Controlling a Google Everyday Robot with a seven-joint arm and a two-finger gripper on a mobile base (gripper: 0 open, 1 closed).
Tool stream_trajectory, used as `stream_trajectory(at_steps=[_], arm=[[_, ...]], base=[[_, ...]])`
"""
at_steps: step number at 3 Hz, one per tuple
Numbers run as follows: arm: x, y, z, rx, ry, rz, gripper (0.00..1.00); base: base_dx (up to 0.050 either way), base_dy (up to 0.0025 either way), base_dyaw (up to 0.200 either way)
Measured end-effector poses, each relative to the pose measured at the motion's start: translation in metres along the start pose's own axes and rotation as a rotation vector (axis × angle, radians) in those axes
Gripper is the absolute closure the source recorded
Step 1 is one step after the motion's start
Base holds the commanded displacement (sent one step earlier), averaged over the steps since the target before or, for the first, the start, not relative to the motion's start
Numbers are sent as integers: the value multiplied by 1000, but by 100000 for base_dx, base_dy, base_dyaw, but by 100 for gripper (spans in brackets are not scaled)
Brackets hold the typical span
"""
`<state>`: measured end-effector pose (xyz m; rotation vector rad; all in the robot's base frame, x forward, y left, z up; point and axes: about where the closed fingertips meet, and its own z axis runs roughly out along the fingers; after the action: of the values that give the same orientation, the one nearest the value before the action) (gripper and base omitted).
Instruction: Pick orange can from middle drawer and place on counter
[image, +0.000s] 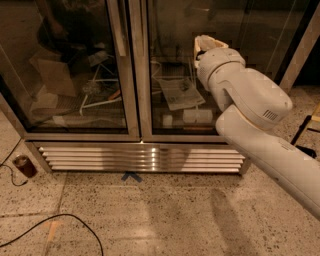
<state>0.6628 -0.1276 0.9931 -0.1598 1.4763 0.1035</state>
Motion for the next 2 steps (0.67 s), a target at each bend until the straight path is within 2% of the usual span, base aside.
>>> stream_trajectory(at_steps=[1,2], arm=[[8,-1,20,23,-7,-20,100],[17,-9,40,83,-7,-48,100]], base=[[0,0,0],[0,0,0]])
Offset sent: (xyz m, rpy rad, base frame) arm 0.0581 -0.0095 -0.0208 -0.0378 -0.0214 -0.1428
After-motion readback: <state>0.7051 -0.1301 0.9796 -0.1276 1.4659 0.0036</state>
